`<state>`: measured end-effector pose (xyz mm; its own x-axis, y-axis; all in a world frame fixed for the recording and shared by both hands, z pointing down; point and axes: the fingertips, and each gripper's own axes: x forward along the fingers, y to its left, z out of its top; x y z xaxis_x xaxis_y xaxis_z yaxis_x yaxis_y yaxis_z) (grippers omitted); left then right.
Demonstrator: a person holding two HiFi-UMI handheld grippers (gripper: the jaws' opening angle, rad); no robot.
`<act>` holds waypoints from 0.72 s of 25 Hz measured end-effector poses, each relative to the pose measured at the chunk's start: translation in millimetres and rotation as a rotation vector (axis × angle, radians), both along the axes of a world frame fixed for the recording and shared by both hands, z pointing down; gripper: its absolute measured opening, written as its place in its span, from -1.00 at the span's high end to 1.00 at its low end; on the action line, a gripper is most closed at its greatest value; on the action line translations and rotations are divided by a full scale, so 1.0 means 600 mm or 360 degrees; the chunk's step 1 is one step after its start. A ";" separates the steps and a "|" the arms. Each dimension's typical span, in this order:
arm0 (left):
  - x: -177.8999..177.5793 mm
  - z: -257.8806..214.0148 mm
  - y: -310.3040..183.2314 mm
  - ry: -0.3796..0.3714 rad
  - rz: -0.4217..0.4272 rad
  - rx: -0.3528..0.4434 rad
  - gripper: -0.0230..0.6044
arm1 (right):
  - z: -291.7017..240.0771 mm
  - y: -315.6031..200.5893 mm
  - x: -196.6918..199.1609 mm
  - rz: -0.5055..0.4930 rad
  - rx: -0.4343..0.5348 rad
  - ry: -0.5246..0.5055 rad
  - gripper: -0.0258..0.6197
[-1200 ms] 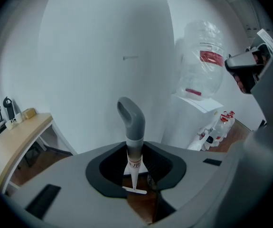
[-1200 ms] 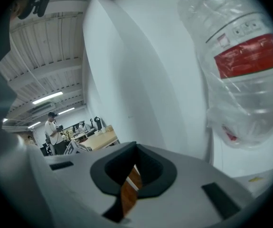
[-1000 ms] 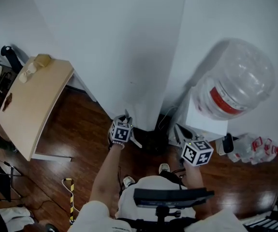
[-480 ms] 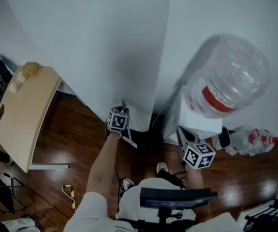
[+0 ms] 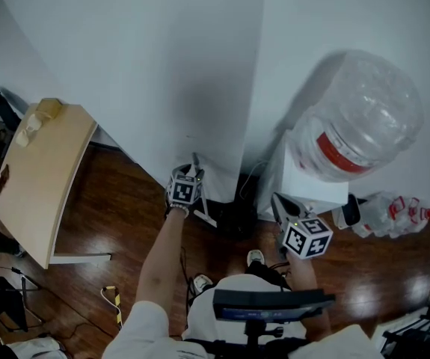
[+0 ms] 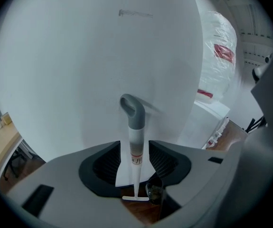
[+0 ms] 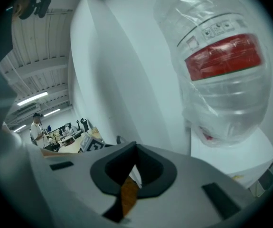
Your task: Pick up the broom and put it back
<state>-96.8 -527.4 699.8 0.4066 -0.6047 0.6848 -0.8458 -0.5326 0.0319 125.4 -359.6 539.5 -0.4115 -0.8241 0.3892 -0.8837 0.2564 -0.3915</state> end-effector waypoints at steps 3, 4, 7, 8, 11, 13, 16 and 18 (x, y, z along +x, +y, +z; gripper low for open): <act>-0.018 -0.010 0.028 0.0093 -0.0032 -0.0013 0.33 | -0.005 -0.009 -0.033 -0.0057 0.0021 -0.0001 0.89; -0.026 -0.016 0.040 0.0132 -0.0055 -0.0010 0.33 | -0.009 -0.011 -0.045 -0.0081 0.0027 0.0000 0.89; -0.054 -0.044 0.080 0.0237 -0.0111 0.0032 0.33 | -0.017 -0.017 -0.083 -0.0152 0.0048 0.0005 0.89; -0.063 -0.056 0.096 0.0272 -0.0121 0.0051 0.33 | -0.020 -0.019 -0.097 -0.0172 0.0055 0.0007 0.89; -0.095 -0.095 0.154 0.0372 -0.0158 0.0132 0.70 | -0.026 -0.019 -0.141 -0.0227 0.0070 0.0008 0.89; -0.121 -0.119 0.195 0.0434 -0.0208 0.0180 0.91 | -0.026 -0.015 -0.174 -0.0263 0.0073 0.0007 0.89; -0.164 -0.152 0.254 0.0579 -0.0291 0.0213 0.91 | -0.028 0.005 -0.228 -0.0319 0.0070 0.0017 0.89; -0.191 -0.174 0.288 0.0694 -0.0302 0.0233 0.91 | -0.030 0.026 -0.267 -0.0352 0.0066 0.0027 0.89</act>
